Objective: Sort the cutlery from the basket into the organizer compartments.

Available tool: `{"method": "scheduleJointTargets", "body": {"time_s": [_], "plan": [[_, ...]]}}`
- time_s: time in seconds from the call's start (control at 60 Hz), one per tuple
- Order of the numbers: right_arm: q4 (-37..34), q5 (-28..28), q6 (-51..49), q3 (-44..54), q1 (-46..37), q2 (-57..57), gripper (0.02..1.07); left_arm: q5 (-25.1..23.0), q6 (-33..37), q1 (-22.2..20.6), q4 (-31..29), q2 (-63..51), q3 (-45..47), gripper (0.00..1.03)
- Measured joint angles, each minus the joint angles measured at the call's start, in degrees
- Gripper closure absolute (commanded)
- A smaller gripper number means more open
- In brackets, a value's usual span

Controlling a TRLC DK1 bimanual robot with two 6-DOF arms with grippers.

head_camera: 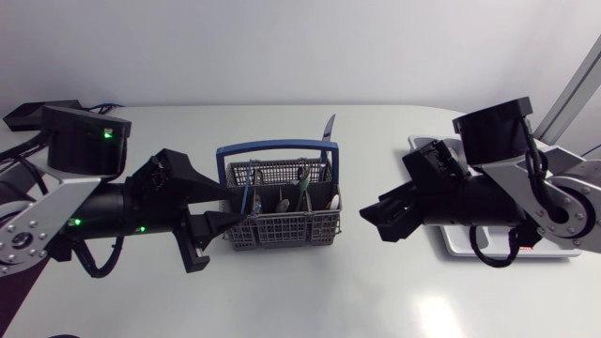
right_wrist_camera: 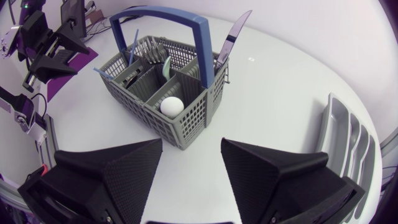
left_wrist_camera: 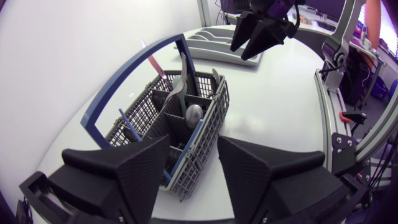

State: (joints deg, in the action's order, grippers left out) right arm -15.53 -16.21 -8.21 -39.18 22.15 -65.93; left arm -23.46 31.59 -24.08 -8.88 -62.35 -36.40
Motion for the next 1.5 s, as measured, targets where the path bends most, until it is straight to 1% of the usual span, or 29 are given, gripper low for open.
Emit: {"method": "scheduleJointTargets", "body": {"time_s": [0.033,0.067,0.15,0.217,0.433,0.717,0.817,0.917,0.95,1.0,1.033,1.167,1.317,1.4,1.5], "plan": [[-0.2,0.0,0.0,0.1,0.2,0.0,0.34,0.2,0.2,-0.2,0.6,-0.8,0.1,0.46],[-0.2,0.1,-0.1,0.1,0.3,0.0,0.34,0.8,0.3,-0.5,1.2,-1.3,0.3,0.46],[0.2,3.2,-0.9,0.7,1.8,0.0,0.34,2.6,0.7,-0.9,3.0,-2.3,1.1,0.46],[0.3,4.1,-1.1,1.3,2.5,0.0,0.34,3.0,1.3,-0.8,3.5,-2.4,1.7,0.46],[0.7,4.5,-1.3,2.6,2.9,-0.1,0.34,3.5,1.7,-0.7,2.8,-0.5,4.7,0.46],[0.7,4.5,-1.3,2.6,3.7,-0.2,0.34,4.9,4.1,-0.7,2.8,0.1,7.7,0.47],[0.8,4.5,-1.3,3.0,3.7,-0.1,0.34,5.1,4.6,-0.6,4.1,-0.5,7.7,0.47],[0.8,4.5,-1.3,3.4,3.7,-0.1,0.34,5.4,5.2,0.6,5.9,-3.1,7.7,0.47],[0.8,4.5,-1.3,3.4,3.7,-0.1,0.34,5.4,5.7,1.1,6.3,-4.3,7.7,0.49],[0.8,4.5,-1.3,3.4,3.7,-0.1,0.34,5.6,6.0,1.5,6.8,-5.6,7.7,0.61],[0.7,4.5,-1.3,3.4,3.7,-0.1,0.34,5.6,6.0,1.8,7.4,-6.4,7.7,0.66],[0.8,4.5,-1.3,3.6,3.7,-0.1,0.34,5.6,6.2,2.8,10.3,-9.5,7.6,0.67],[0.8,4.5,-1.3,3.9,3.7,-0.1,0.34,5.6,6.2,3.4,10.5,-10.1,7.6,0.67],[0.8,4.5,-1.3,4.0,3.7,-0.1,0.34,5.6,6.2,3.4,10.3,-9.7,7.6,0.66],[0.8,4.5,-1.3,4.1,3.7,-0.1,0.34,5.8,6.2,2.4,7.3,-6.4,7.6,0.66]]}}
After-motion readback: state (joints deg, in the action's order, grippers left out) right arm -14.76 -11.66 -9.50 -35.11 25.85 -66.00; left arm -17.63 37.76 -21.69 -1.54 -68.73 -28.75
